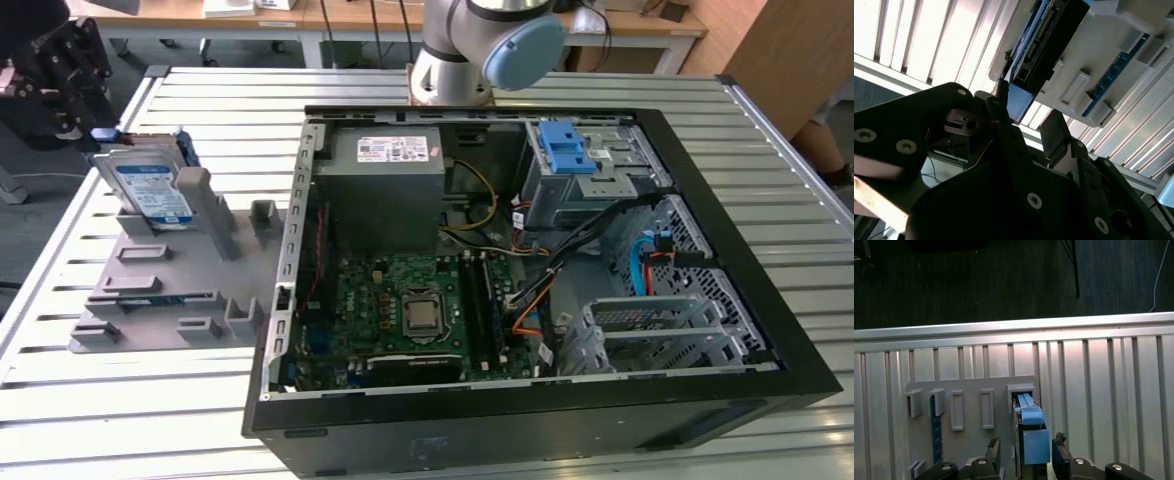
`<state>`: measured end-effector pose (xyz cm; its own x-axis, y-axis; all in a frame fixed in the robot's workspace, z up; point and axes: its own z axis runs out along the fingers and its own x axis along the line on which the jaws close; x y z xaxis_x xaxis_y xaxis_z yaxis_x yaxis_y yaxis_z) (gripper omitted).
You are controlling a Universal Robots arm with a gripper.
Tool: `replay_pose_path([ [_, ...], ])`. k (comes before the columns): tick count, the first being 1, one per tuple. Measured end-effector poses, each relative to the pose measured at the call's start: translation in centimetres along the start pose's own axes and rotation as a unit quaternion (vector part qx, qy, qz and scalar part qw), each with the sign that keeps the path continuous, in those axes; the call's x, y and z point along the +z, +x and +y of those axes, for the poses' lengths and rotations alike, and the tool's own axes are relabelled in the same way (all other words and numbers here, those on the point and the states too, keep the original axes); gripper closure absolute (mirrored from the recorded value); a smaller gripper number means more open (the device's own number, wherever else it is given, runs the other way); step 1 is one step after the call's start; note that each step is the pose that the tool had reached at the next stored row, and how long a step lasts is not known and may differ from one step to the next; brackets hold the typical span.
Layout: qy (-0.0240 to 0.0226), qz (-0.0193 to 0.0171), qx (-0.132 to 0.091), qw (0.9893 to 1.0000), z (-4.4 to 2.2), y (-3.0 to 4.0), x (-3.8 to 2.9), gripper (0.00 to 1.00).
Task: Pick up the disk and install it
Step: 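Pick up the disk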
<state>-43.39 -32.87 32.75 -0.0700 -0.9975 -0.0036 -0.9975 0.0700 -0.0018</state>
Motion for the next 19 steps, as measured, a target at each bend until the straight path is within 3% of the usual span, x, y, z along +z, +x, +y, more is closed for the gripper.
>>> replay_pose_path([
  [12, 0.0017, 0.0001, 0.000, 1.0000, 0.38, -0.24, 2.05, 0.49],
  [14, 0.0016, 0.0001, 0.000, 1.0000, 0.38, -0.24, 2.09, 0.49],
  [15, 0.0016, 0.0001, 0.000, 1.0000, 0.38, -0.24, 2.09, 0.55],
  [19, 0.0017, 0.0001, 0.000, 1.0000, 0.38, -0.24, 2.12, 0.55],
])
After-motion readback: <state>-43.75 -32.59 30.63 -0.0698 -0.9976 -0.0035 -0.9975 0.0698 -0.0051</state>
